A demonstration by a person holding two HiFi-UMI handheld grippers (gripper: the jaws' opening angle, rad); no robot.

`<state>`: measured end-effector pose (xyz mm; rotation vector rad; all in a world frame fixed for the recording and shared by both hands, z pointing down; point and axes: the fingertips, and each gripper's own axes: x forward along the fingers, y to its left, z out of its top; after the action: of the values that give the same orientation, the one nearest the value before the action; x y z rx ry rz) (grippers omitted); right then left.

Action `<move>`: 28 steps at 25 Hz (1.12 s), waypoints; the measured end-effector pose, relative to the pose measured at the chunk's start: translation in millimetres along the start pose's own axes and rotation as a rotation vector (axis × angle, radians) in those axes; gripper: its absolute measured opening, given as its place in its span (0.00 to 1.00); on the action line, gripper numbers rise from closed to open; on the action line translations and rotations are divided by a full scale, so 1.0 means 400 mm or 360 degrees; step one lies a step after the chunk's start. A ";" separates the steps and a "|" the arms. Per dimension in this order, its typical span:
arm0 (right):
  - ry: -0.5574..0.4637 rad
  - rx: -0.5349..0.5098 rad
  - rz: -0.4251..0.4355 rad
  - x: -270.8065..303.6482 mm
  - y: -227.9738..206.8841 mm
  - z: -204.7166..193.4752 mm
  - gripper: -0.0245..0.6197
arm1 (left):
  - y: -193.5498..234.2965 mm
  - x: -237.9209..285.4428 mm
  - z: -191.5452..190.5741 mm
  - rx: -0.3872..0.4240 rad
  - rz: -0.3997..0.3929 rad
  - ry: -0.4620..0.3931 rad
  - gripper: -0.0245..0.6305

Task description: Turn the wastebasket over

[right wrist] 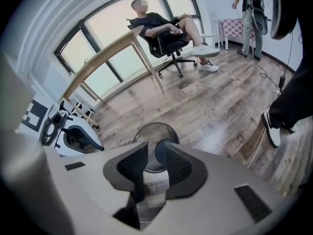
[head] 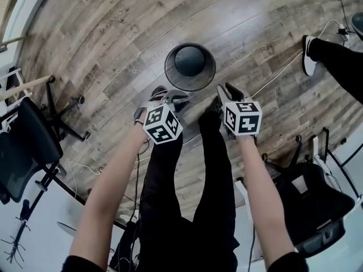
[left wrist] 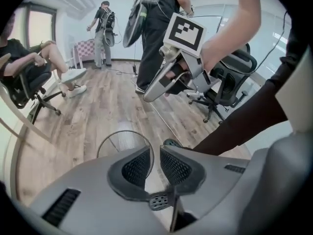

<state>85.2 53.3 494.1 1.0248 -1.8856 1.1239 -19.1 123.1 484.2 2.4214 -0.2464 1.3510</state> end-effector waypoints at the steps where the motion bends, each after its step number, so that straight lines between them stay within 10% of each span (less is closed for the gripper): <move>1: -0.0033 -0.0022 0.0005 -0.029 0.013 0.023 0.22 | 0.002 -0.030 0.018 -0.0007 0.0027 -0.0017 0.15; 16: -0.0347 -0.0293 0.0004 -0.433 0.249 0.246 0.13 | 0.057 -0.543 0.276 -0.0470 0.0509 -0.0579 0.08; 28: -0.0690 -0.0344 0.0056 -0.737 0.407 0.485 0.11 | 0.073 -0.954 0.530 -0.0562 0.0593 -0.1079 0.06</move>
<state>38.0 6.8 111.1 1.1815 -2.3123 0.7320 -63.4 5.8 65.1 2.4980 -1.0499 0.4791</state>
